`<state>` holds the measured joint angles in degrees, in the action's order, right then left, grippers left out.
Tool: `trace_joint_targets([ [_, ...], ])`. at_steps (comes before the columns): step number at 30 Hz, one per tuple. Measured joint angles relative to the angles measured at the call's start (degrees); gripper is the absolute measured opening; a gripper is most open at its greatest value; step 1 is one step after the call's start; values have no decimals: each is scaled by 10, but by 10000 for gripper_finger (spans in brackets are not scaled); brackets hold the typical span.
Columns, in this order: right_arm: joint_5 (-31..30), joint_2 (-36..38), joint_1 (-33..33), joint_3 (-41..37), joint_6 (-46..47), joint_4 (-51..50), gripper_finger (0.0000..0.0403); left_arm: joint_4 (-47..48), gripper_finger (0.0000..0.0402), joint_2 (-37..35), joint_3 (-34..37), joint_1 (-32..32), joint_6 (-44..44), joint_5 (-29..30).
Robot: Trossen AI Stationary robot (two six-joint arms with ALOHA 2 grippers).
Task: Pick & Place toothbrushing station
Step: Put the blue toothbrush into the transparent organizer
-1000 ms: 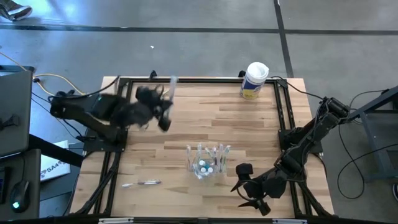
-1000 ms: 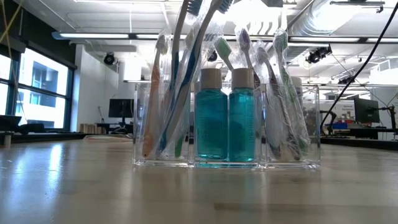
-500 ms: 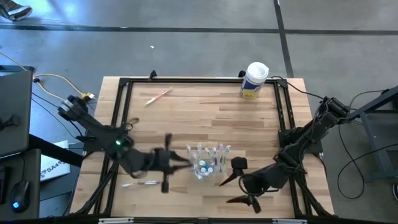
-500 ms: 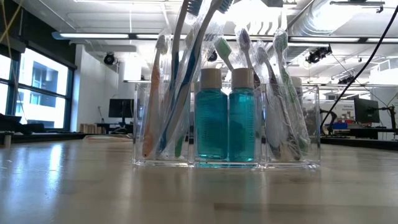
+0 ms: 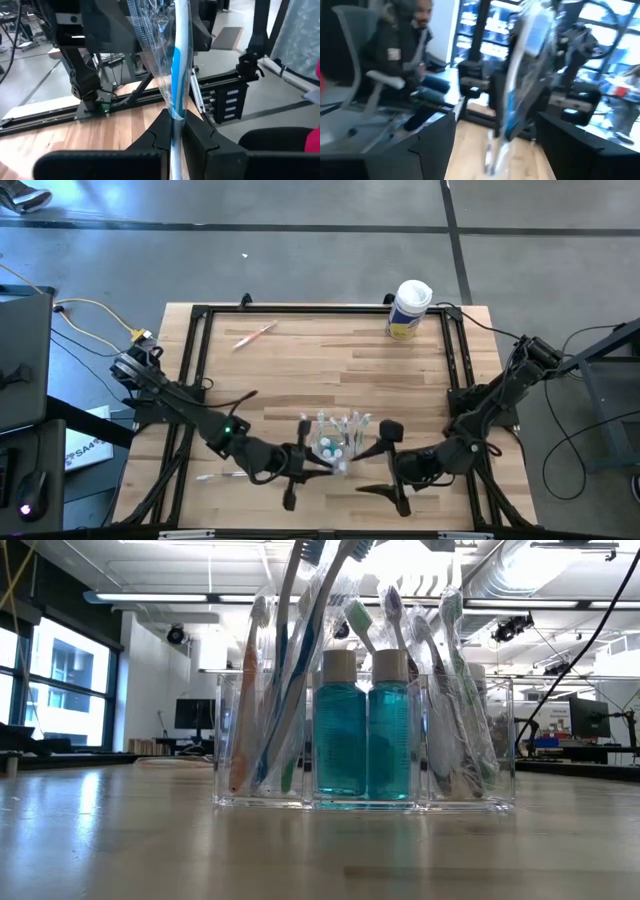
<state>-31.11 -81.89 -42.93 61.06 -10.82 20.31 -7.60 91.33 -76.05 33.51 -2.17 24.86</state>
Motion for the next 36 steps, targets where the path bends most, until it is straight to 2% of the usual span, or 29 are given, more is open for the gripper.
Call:
trace_joint_targets([
  [15, -3, 0, 52, 0, 7, 49, 267, -17, 18, 12, -1, -40, 20, -18],
  [22, 30, 0, 64, 0, 11, 48, 260, -23, 18, 15, 0, -40, 15, -20],
  [28, 32, 0, 64, 0, 8, 44, 208, -23, 18, 16, 0, -40, 14, -20],
  [36, 32, 0, 64, 0, -12, 43, 87, -23, 18, 16, 0, -40, 20, -19],
])
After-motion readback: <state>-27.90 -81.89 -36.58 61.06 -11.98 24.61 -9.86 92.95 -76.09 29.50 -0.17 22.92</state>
